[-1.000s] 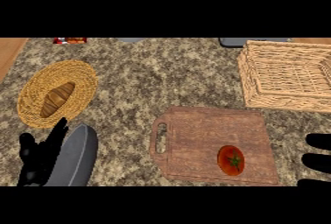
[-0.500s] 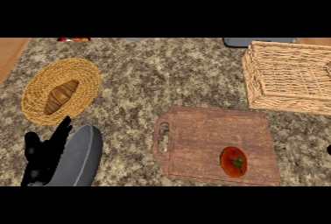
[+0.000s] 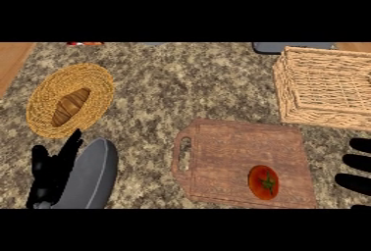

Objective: Pick the tomato from the cutting board and place it in the basket

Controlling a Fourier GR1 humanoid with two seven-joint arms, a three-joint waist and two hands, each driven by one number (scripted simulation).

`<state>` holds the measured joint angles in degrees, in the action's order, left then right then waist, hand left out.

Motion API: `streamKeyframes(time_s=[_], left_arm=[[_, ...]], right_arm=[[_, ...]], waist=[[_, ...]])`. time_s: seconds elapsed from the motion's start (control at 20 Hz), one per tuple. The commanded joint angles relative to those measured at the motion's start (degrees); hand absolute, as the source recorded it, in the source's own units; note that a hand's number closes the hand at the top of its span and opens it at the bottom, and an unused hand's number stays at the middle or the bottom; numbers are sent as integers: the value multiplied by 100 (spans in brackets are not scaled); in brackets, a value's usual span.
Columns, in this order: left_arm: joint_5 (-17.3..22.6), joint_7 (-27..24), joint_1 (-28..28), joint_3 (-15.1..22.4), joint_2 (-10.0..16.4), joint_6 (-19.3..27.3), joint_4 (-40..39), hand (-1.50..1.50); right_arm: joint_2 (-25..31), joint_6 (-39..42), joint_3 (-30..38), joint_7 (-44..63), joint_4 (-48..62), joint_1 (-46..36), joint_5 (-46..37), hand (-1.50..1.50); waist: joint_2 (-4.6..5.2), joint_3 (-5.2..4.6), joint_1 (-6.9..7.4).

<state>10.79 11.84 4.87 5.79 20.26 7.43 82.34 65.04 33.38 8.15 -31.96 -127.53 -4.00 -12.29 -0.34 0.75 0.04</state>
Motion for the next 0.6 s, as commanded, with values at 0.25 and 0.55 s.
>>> streamKeyframes(time_s=[0.25,0.55], left_arm=[[-59,218,122,223,-351,-63,-191,0],[28,19,9,-8,-290,-329,-566,0]], right_arm=[[-543,-475,-1176,-551,-32,518,-1254,-150],[-1064,-1057,-2234,-313,425,334,-2636,-150]], waist=[[45,-73,27],[56,-77,56]])
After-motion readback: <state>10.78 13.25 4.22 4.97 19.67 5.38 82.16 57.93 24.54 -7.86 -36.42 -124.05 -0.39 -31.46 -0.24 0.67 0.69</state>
